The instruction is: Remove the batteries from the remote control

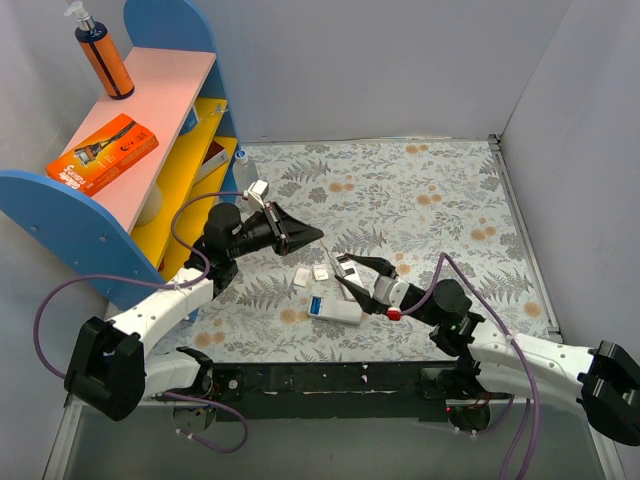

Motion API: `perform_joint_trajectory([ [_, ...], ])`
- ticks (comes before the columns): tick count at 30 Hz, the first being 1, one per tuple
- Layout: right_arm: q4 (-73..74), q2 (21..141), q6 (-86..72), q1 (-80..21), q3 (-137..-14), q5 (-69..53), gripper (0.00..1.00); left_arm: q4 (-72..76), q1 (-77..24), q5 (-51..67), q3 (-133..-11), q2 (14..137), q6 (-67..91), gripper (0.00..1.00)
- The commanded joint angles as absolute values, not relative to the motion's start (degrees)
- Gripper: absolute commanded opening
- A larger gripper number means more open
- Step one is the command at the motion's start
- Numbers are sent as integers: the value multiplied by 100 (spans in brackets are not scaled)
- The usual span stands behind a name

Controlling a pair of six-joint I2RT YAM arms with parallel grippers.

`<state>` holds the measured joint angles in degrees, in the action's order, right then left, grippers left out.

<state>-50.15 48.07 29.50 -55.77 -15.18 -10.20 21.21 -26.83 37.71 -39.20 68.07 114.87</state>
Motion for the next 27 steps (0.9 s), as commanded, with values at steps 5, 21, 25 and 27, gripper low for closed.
perform_joint_trajectory([
  [5,-5809,5044,3278,-5818,-1810,-528,52,2364,-2689,3894,-3788,6530,13447,0],
  [21,-6365,5036,3226,-6170,-1758,378,1,2681,-2689,3929,-3296,6425,13676,17],
  [25,-6214,5036,3112,-6170,-1758,325,9,2610,-2689,3946,-3322,6477,13649,8],
  [27,-6205,5036,3085,-6179,-1758,325,17,2575,-2690,3938,-3340,6478,13658,6],
])
